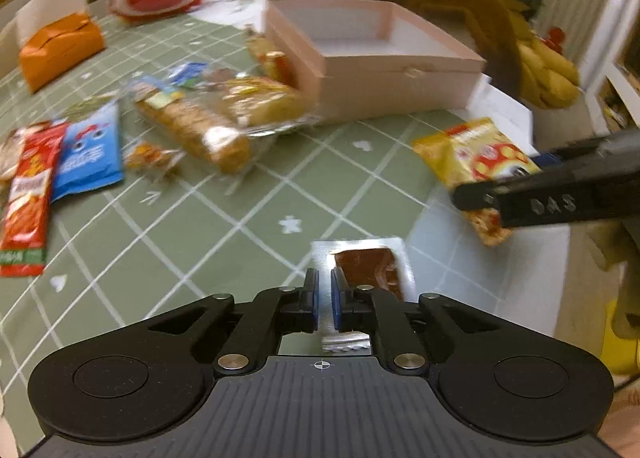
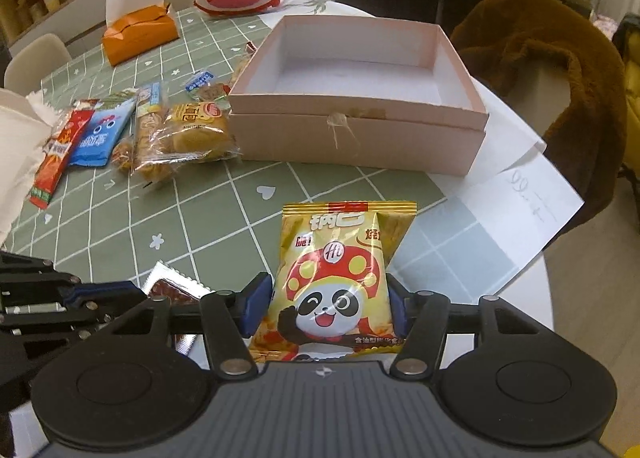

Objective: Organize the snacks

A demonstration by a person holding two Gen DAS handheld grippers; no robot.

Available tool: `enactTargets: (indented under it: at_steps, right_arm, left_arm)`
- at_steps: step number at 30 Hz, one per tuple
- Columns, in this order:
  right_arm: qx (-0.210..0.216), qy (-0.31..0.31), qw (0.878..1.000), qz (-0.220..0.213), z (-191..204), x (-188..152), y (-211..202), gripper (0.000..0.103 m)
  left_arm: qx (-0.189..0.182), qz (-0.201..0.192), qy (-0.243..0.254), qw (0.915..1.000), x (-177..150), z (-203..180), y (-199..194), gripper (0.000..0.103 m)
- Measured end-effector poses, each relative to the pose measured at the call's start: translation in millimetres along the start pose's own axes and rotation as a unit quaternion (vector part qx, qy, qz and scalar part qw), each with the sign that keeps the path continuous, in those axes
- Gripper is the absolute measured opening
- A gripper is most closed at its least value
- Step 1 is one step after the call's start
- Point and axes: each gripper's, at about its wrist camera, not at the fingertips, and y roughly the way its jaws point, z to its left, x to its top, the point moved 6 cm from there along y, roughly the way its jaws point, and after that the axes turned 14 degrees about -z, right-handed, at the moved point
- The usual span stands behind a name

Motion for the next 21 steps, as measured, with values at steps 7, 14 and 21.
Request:
enactTargets:
  at_steps: [7, 14, 21]
  right_arm:
    - [-0.019, -0.001, 0.999, 0.025, -5.6, -6.5, 14.1, 0.063]
    - [-0.026, 0.011, 0.999, 0.037, -11.3, -13.8, 20.6, 0.077]
    - [-0.023, 0.018, 0.999, 0.037, -16.7, -16.9, 18.5, 0.080]
  left_arm:
    - [-0.021, 0.038, -0.089, 0.9951, 4.5, 15.6, 5.5, 0.015]
    - [-0.037, 0.032, 0.042, 0.9979, 3.6, -37.8, -2.7, 0.021]
    - [-0.049, 0.049, 0.081, 0.9942, -2.3, -55.5, 5.9, 0.040]
